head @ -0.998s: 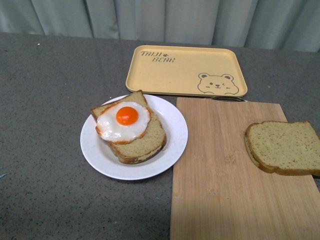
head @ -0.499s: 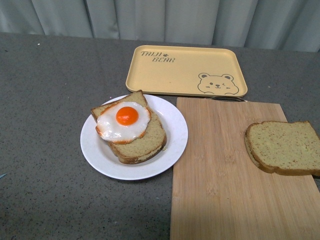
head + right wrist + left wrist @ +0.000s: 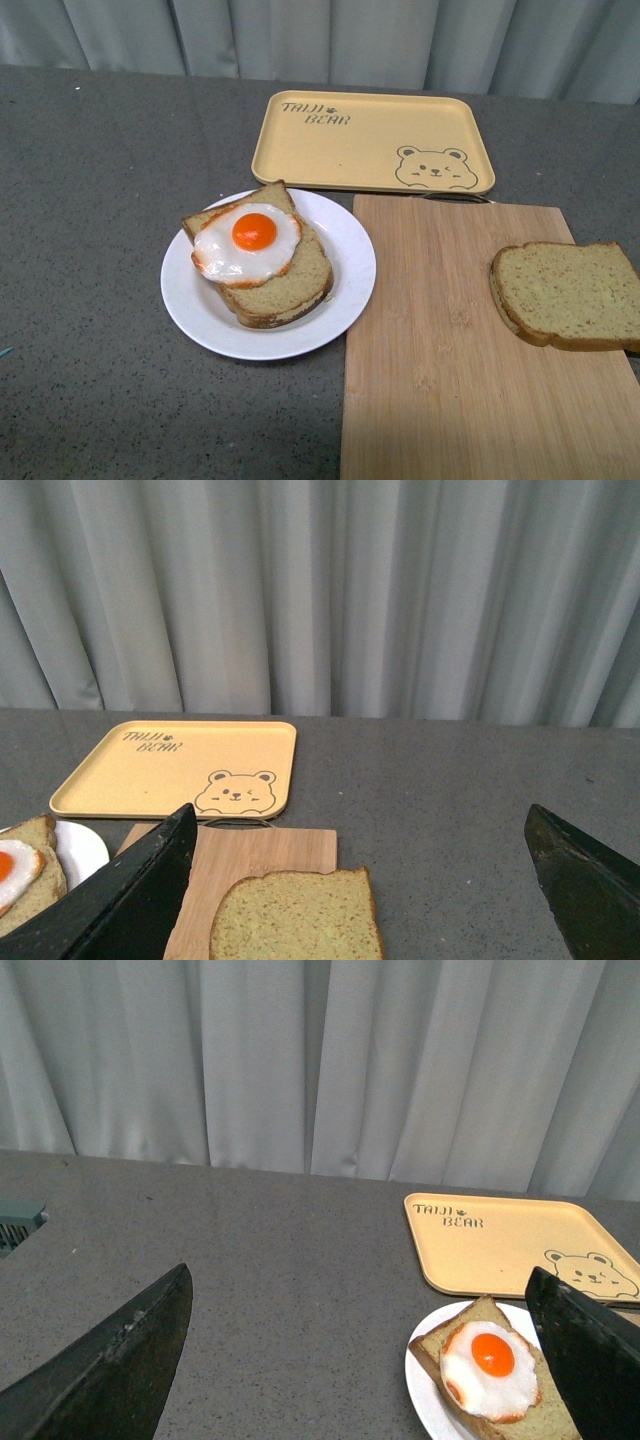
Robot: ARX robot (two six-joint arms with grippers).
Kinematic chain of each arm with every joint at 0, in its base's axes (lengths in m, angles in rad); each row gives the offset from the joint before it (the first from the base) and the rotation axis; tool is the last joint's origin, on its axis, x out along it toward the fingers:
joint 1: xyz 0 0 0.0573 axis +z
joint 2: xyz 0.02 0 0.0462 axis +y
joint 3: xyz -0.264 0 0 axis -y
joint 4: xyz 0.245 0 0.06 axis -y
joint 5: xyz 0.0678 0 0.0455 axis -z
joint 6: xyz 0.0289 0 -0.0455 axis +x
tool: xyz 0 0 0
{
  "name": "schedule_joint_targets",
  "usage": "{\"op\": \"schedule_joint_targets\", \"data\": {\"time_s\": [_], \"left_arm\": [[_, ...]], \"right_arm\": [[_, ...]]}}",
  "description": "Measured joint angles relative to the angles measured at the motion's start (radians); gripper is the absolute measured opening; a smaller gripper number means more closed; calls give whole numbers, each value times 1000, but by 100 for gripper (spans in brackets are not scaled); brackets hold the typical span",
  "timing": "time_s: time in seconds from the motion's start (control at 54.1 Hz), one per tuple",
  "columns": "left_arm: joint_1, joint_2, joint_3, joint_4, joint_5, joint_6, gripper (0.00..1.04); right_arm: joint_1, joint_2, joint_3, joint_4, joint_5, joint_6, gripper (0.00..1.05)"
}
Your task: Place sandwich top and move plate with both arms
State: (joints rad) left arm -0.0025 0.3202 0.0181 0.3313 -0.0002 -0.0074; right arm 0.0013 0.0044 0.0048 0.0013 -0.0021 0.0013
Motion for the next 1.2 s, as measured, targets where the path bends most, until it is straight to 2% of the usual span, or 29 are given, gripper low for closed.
{"op": "schedule_joint_targets", "data": {"time_s": [1.054, 1.109, 1.146, 1.201], "left_arm": [[0, 0, 0, 0, 0, 0, 98], [0, 0, 0, 0, 0, 0, 98], [0, 0, 0, 0, 1, 0, 98], [0, 0, 0, 0, 0, 0, 98]], "right_arm": [[0, 0, 0, 0, 0, 0, 95], [27, 15, 0, 18, 75, -36, 95], [74, 59, 2, 57, 257, -116, 95], [92, 137, 11, 84, 372, -169, 95]]}}
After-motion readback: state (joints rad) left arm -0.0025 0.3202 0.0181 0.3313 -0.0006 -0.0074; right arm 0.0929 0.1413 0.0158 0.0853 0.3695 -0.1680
